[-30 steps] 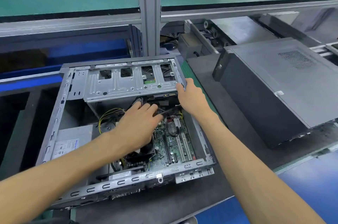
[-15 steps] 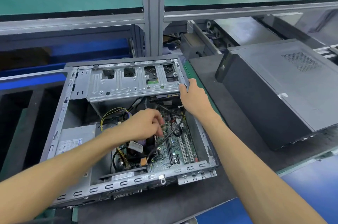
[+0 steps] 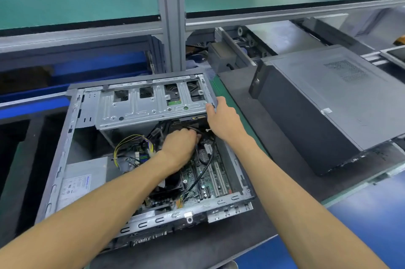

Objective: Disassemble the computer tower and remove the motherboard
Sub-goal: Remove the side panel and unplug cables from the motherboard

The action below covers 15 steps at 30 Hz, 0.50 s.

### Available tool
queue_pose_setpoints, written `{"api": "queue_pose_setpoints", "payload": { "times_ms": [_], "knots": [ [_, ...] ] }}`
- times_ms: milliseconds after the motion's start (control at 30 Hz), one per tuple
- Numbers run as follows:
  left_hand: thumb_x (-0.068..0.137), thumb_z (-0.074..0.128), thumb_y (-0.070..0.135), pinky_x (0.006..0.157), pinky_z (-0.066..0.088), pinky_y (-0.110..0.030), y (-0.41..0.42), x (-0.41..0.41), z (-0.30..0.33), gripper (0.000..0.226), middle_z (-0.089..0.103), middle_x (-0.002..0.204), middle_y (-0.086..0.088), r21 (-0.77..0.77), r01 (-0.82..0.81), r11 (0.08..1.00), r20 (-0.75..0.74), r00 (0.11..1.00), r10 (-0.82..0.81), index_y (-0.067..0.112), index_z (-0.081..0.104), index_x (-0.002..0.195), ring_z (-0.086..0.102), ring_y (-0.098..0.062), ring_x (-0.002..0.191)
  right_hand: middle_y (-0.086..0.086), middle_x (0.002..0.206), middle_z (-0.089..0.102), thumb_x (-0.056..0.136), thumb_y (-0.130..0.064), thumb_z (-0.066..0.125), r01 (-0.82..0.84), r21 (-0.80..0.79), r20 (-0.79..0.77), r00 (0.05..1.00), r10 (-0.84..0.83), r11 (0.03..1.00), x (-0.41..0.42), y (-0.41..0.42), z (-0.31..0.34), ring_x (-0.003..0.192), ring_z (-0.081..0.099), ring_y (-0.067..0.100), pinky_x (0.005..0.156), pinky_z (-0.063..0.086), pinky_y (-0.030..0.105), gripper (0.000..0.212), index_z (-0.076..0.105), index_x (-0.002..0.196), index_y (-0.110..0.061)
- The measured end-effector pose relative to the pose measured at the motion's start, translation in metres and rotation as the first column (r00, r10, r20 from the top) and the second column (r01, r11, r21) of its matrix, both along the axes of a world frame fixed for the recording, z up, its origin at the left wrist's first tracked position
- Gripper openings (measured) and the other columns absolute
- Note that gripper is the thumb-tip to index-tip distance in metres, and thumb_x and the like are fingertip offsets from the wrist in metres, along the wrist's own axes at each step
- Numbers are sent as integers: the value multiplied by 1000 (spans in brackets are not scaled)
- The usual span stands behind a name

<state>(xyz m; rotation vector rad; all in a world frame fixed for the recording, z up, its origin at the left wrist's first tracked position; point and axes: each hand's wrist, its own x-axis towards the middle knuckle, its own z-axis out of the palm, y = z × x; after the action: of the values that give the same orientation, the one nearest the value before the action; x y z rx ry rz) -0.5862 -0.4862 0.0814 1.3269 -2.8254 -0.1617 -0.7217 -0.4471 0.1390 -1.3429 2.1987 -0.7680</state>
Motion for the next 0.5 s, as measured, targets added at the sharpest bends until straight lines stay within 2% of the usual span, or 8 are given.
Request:
{"api": "queue_pose_setpoints", "payload": {
  "times_ms": [67, 133, 267, 367, 500],
  "knots": [
    [103, 40, 36, 62, 40, -35, -4, 4, -5, 29, 71, 97, -14, -59, 9, 998, -40, 999, -12, 17, 62, 99, 68, -37, 87, 27, 128, 59, 108, -39, 36, 3, 9, 0, 1000, -3, 1000, 0, 1, 1, 113, 56, 46, 86, 43, 45, 50, 34, 146, -6],
    [99, 44, 35, 58, 38, -34, -3, 10, -10, 22, 72, 89, -11, -66, 52, 996, -87, 995, -58, 22, 57, 86, 68, -35, 77, 26, 128, 59, 108, -39, 36, 8, 20, 5, 1000, -8, 1000, 0, 2, 3, 113, 56, 45, 87, 44, 45, 50, 33, 147, -7],
    [95, 48, 33, 49, 34, -30, 4, 19, -16, 26, 68, 69, -5, -144, 130, 981, -53, 989, -139, 23, 49, 71, 63, -29, 58, 24, 126, 60, 108, -37, 35, 9, 31, 3, 1000, -9, 999, 1, 0, 3, 109, 57, 43, 81, 41, 43, 48, 34, 147, -9],
    [92, 48, 27, 53, 36, -32, 3, 12, -11, 23, 69, 74, -8, -122, 49, 991, -35, 998, -53, 18, 54, 72, 65, -32, 63, 23, 122, 62, 108, -36, 35, 9, 28, -13, 1000, -9, 1000, 1, -2, 1, 106, 58, 43, 80, 42, 44, 46, 36, 144, -8],
    [87, 48, 21, 58, 36, -33, 4, 3, -6, 18, 69, 80, -11, -112, -39, 993, -15, 999, 37, 17, 45, 70, 66, -34, 71, 22, 117, 64, 108, -36, 34, 14, 23, -39, 999, -13, 1000, 1, -2, 1, 96, 58, 41, 76, 42, 43, 43, 38, 140, -8]
  ]
}}
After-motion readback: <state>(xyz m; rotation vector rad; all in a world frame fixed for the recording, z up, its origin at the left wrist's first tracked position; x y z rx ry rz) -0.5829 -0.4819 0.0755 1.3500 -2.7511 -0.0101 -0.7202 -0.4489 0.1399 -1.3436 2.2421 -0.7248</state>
